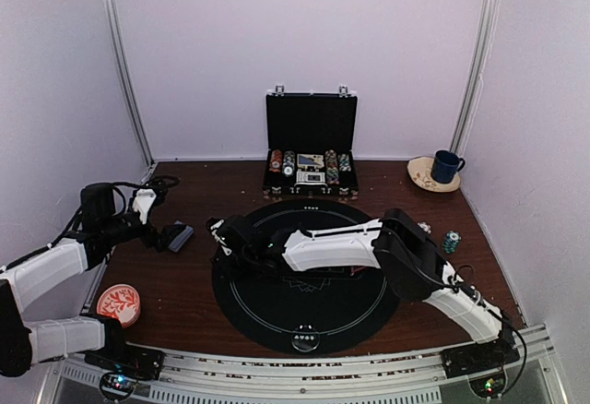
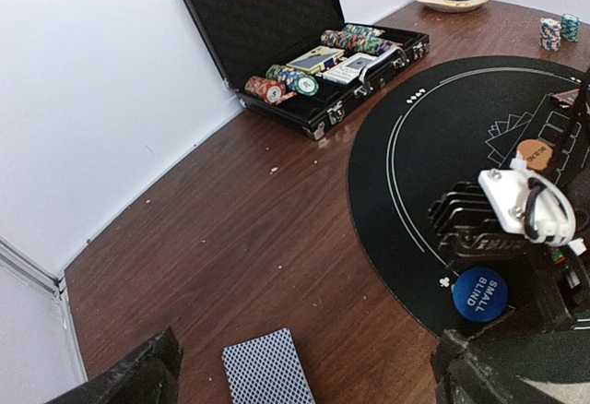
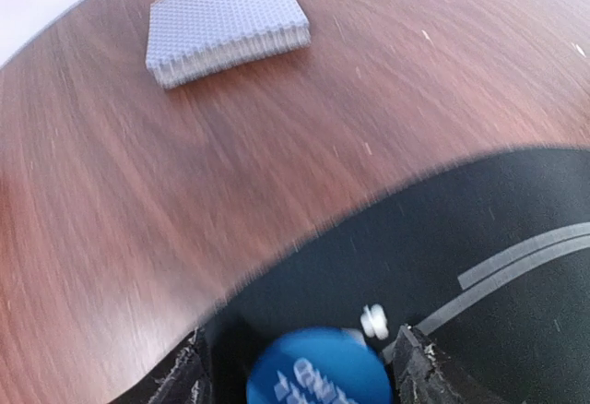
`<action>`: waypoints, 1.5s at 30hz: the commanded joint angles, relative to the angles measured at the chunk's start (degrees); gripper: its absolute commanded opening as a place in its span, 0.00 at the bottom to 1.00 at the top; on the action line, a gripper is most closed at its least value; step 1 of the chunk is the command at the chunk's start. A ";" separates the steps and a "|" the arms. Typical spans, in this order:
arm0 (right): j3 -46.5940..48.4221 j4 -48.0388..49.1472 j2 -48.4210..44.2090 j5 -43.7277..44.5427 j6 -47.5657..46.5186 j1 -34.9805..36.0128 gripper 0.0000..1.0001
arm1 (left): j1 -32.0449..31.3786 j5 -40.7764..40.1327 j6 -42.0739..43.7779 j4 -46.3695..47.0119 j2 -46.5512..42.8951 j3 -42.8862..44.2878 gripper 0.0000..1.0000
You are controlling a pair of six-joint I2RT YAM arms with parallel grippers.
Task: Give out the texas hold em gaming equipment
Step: Pick up the small blind button from the poker table mat, then pick up the all-in button from the poker table mat.
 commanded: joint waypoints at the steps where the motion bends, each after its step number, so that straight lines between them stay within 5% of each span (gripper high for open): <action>1: -5.74 -1.90 -7.89 1.63 -0.54 0.13 0.70 | -0.21 -0.01 -0.63 2.52 -1.20 -0.44 0.98; 11: -12.40 -3.98 -9.71 -0.64 -2.48 0.71 0.69 | -0.18 -0.38 -0.65 2.61 -1.14 -0.44 0.98; 19: -11.74 -4.57 -8.42 -0.11 -3.52 1.18 0.49 | -0.21 -0.39 -0.56 2.93 -0.01 -0.36 0.98; 31: -7.27 -5.87 -3.57 3.17 -2.44 1.56 0.34 | -0.22 -0.37 -0.56 2.82 -0.52 -0.40 0.98; 45: -3.59 -6.02 -0.77 5.64 -1.81 1.47 0.31 | -0.21 -0.31 -0.55 2.89 -0.43 -0.41 0.98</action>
